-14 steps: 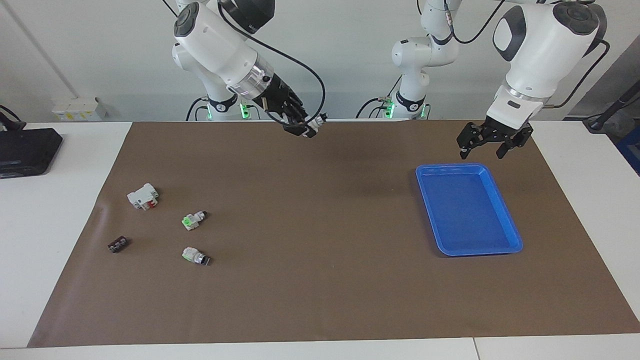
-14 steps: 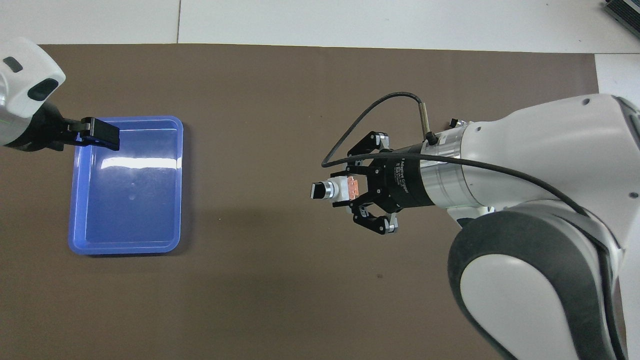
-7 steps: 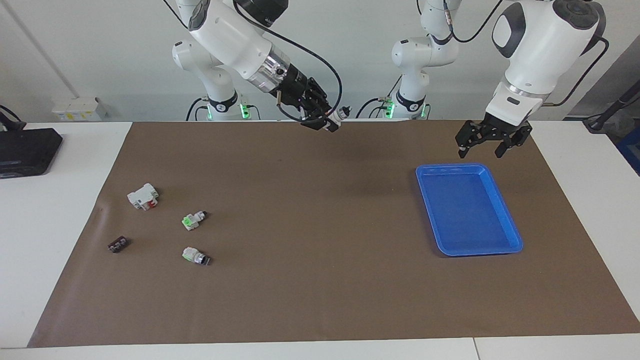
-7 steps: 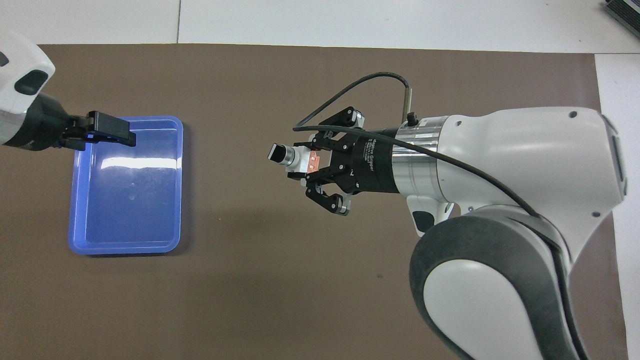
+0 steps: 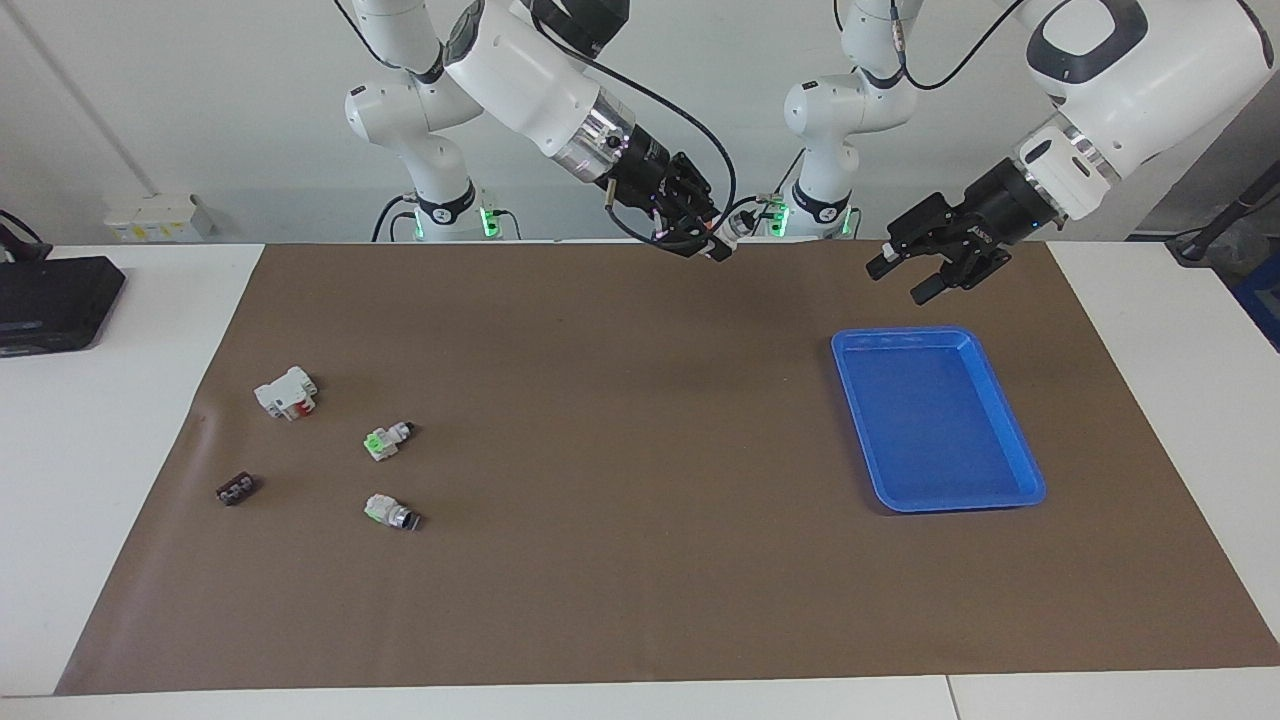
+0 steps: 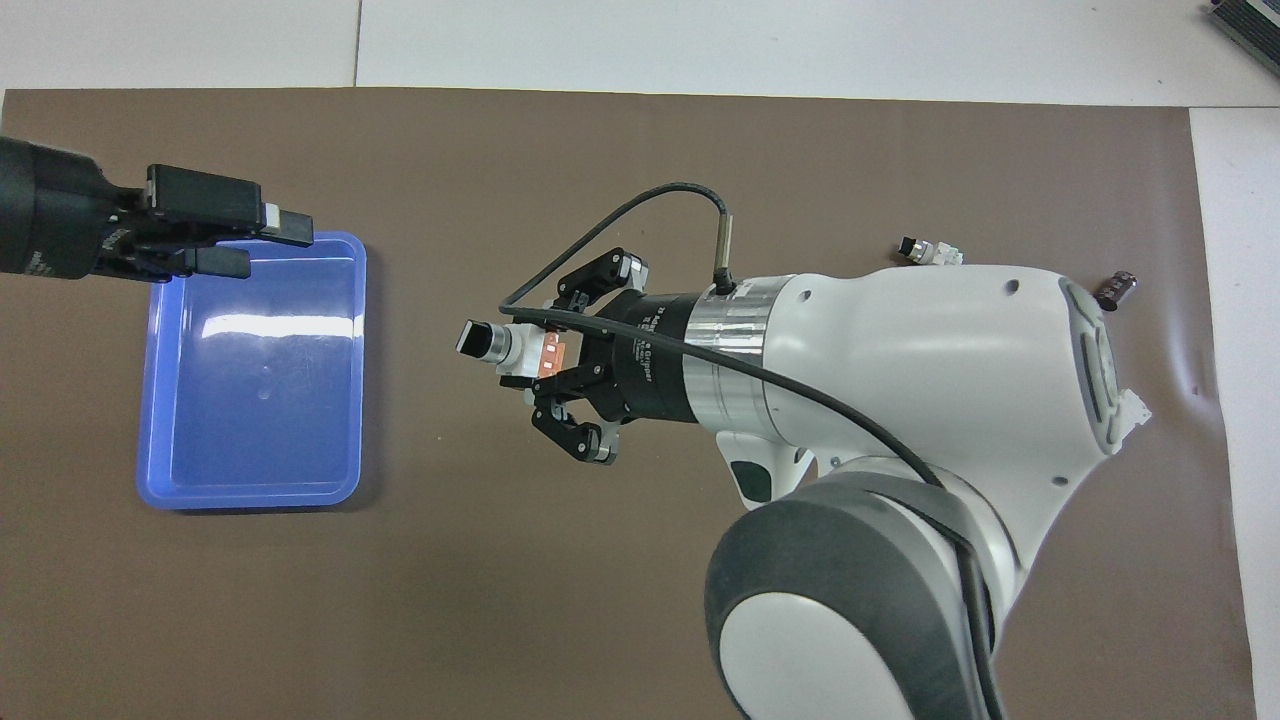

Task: Turn and place switch with both arms
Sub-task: 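Lift the switch with the right gripper while the left gripper reaches toward it, then bring the left gripper to the switch held by the right gripper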

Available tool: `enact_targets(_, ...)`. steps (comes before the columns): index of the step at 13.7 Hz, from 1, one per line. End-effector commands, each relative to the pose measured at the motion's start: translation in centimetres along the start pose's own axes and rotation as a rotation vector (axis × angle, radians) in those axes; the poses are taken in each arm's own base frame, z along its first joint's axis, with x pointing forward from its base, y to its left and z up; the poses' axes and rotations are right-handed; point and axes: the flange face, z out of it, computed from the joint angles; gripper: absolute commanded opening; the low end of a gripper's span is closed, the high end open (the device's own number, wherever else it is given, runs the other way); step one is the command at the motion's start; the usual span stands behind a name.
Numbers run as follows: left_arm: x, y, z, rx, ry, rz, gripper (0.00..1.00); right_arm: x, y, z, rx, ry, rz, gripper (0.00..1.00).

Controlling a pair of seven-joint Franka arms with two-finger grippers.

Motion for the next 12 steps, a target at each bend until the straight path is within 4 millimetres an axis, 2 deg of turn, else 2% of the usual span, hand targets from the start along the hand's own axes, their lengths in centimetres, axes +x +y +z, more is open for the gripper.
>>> enact_targets(1, -1.2, 1.9, -0.1, -0.044, -0.024, 0.090, 0.91, -0.8, 0.6, 0.7, 0.017, -0.001, -0.013, 0.00)
enact_targets(3, -1.8, 3.3, 0.0, -0.077, -0.030, 0.140, 0.84, -1.0, 1.3, 1.2, 0.008, 0.014, -0.031, 0.00)
enact_targets(4, -2.7, 4.7, -0.2, -0.087, -0.034, 0.207, 0.80, -1.0, 1.3, 1.2, 0.008, 0.014, -0.031, 0.00)
enact_targets(8, -6.1, 7.4, -1.9, -0.094, -0.087, 0.351, 0.68, -1.0, 1.4, 1.2, 0.001, 0.016, -0.032, 0.00)
enact_targets(9, -7.3, 7.9, -2.9, -0.090, -0.090, 0.389, 0.58, -1.0, 1.5, 1.2, 0.000, 0.017, -0.032, 0.00)
enact_targets(10, -8.3, 8.5, -3.8, -0.085, -0.077, 0.442, 0.52, -1.0, 1.5, 1.3, -0.001, 0.018, -0.032, 0.00)
enact_targets(12, -8.5, 9.1, -3.9, -0.083, -0.059, 0.483, 0.51, -1.0, 1.5, 1.2, -0.003, 0.018, -0.032, 0.00)
